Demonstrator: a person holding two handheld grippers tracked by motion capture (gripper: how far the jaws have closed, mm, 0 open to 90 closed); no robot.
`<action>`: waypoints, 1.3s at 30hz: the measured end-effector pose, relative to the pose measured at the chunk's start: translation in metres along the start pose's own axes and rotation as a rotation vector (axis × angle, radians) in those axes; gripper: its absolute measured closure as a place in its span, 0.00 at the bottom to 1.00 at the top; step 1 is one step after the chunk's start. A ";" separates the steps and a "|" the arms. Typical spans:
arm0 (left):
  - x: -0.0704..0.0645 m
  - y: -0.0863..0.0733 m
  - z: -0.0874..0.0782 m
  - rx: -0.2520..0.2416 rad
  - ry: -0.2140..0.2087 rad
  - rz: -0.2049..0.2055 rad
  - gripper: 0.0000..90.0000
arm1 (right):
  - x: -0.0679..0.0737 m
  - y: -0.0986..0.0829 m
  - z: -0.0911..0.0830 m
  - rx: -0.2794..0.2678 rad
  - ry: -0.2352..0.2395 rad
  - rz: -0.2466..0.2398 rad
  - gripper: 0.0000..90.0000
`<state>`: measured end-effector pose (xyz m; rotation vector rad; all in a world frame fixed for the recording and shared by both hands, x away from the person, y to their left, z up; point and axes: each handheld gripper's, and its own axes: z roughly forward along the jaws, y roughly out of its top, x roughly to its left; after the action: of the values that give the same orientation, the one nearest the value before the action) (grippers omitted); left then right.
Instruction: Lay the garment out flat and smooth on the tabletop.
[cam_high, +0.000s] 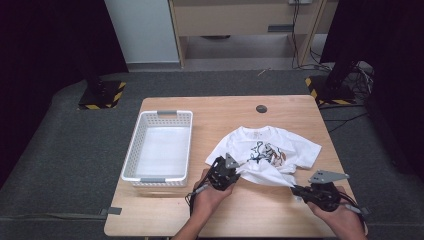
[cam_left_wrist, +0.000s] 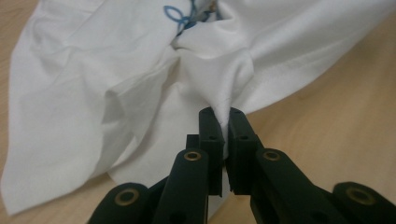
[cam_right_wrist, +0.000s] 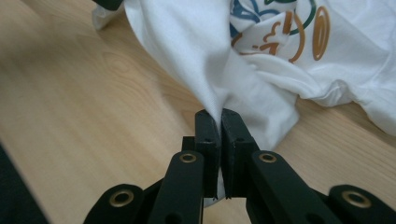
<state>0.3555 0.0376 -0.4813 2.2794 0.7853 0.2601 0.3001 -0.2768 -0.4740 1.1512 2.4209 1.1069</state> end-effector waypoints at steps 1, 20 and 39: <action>-0.005 -0.002 -0.002 0.009 -0.019 0.011 0.97 | 0.001 -0.001 -0.006 0.003 0.008 -0.005 0.96; 0.002 -0.022 -0.011 0.004 0.059 0.005 0.60 | -0.006 -0.042 -0.005 0.107 0.009 0.015 0.93; 0.057 0.016 0.038 0.012 0.249 -0.037 0.98 | -0.024 -0.057 -0.012 0.146 -0.020 0.031 0.97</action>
<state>0.4230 0.0418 -0.4998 2.2677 0.9558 0.5309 0.2780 -0.3239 -0.5090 1.2413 2.5119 0.9348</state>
